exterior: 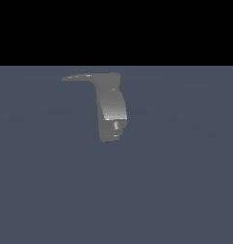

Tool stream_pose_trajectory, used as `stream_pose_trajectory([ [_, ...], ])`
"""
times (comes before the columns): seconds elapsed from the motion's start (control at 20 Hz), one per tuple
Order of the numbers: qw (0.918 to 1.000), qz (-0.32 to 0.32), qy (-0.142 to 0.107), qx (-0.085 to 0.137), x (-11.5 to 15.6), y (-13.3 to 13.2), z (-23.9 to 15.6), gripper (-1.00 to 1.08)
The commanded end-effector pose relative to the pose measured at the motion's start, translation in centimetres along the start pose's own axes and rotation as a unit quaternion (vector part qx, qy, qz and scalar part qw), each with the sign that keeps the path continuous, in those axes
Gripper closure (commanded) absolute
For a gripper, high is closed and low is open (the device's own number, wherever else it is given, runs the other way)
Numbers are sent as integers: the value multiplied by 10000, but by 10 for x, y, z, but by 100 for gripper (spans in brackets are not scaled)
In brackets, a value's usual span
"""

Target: Turn on the faucet by rotating a designated handle.

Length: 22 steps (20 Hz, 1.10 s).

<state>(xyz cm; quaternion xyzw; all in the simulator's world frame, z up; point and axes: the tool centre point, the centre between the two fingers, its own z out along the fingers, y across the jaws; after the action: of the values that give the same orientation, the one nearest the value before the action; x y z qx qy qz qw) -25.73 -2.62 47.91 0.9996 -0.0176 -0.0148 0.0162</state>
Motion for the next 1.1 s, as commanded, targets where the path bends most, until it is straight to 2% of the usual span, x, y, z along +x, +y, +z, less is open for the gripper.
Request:
stream_pose_trajectory([
  [0.0, 10000, 0, 0, 0, 0, 0, 0, 108],
  [0.5, 9997, 235, -2, 8, 4, -13, 7, 108],
  [1.05, 9946, 1039, -9, 39, 22, -58, 31, 108],
])
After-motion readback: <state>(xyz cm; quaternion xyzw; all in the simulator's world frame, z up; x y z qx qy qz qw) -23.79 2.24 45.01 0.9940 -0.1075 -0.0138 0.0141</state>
